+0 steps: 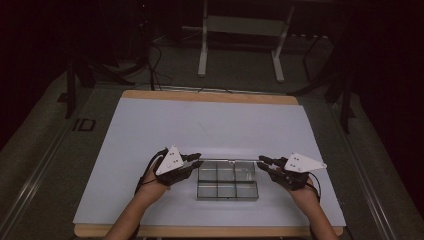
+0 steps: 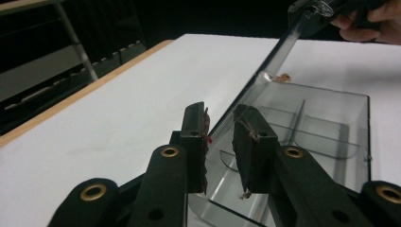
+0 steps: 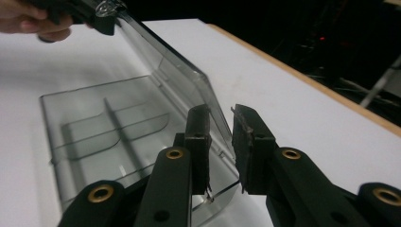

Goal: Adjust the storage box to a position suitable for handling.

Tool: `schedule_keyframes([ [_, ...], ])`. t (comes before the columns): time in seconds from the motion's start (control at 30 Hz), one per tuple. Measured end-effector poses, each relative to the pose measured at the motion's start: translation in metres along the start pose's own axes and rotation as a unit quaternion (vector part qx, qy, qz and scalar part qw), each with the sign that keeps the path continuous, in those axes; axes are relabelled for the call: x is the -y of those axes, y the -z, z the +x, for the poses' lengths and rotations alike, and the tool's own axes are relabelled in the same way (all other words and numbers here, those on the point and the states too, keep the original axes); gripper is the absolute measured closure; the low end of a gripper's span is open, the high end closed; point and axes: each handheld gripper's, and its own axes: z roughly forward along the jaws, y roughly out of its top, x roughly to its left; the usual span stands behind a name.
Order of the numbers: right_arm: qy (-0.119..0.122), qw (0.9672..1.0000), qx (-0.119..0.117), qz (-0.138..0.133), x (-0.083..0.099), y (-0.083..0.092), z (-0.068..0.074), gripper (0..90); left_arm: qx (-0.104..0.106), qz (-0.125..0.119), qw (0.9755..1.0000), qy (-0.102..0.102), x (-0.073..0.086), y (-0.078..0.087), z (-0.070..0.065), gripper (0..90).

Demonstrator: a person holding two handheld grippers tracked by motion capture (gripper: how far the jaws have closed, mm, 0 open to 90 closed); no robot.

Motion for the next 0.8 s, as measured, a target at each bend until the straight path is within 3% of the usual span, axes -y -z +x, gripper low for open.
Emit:
schedule_keyframes([
  [0.13, -0.007, 0.9996, 0.024, -0.015, -0.002, -0.002, 0.001, 76.8, -0.011, -0.007, 0.9999, -0.006, -0.002, -0.003, 0.003, 76.2],
  [0.23, -0.032, 0.9986, 0.039, -0.013, -0.005, -0.003, 0.002, 78.0, -0.015, -0.013, 0.9998, -0.001, -0.002, -0.007, 0.005, 76.2],
  [0.47, -0.035, 0.997, 0.067, -0.015, -0.007, -0.006, 0.003, 79.9, -0.035, -0.015, 0.9993, 0.002, -0.003, -0.013, 0.007, 78.5],
  [0.67, -0.038, 0.9959, 0.081, -0.016, -0.007, -0.008, 0.001, 77.8, -0.047, -0.014, 0.9987, 0.013, -0.005, -0.015, 0.008, 79.1],
  [0.8, -0.048, 0.9963, 0.07, -0.017, -0.009, -0.011, -0.002, 75.9, -0.051, -0.015, 0.9984, 0.019, -0.005, -0.016, 0.01, 79.1],
])
